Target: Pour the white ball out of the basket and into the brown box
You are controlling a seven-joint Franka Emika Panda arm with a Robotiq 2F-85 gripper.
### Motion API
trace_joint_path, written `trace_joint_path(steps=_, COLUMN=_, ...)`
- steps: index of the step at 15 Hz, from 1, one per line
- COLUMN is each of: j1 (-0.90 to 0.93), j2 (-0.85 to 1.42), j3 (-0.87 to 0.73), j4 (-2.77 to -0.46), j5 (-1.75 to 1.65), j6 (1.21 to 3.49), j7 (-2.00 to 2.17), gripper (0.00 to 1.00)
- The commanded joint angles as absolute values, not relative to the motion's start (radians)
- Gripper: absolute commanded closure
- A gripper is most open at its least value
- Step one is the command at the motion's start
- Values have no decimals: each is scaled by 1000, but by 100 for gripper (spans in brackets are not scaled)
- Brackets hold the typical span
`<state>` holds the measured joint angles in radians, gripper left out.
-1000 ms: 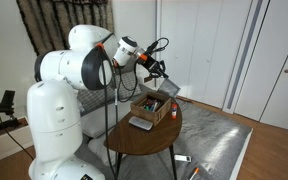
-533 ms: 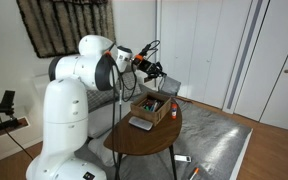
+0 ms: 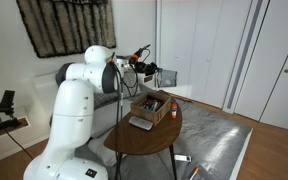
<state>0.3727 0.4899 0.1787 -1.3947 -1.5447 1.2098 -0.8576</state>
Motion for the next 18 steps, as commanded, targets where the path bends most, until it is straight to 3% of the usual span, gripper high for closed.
trace_joint_path(steps=1, j1=416, j2=528, j3=164, j4=-1364, j5=-1644, j6=1176, j7=-998, gripper=98)
trace_joint_path(steps=7, j1=368, j2=507, j3=192, j4=-1333, j5=-1504, j6=1177, j7=-959, gripper=98)
trace_joint_path(steps=18, j1=238, j2=177, j3=198, j4=-1369, j5=-1024, j6=1117, j7=-831, gripper=98)
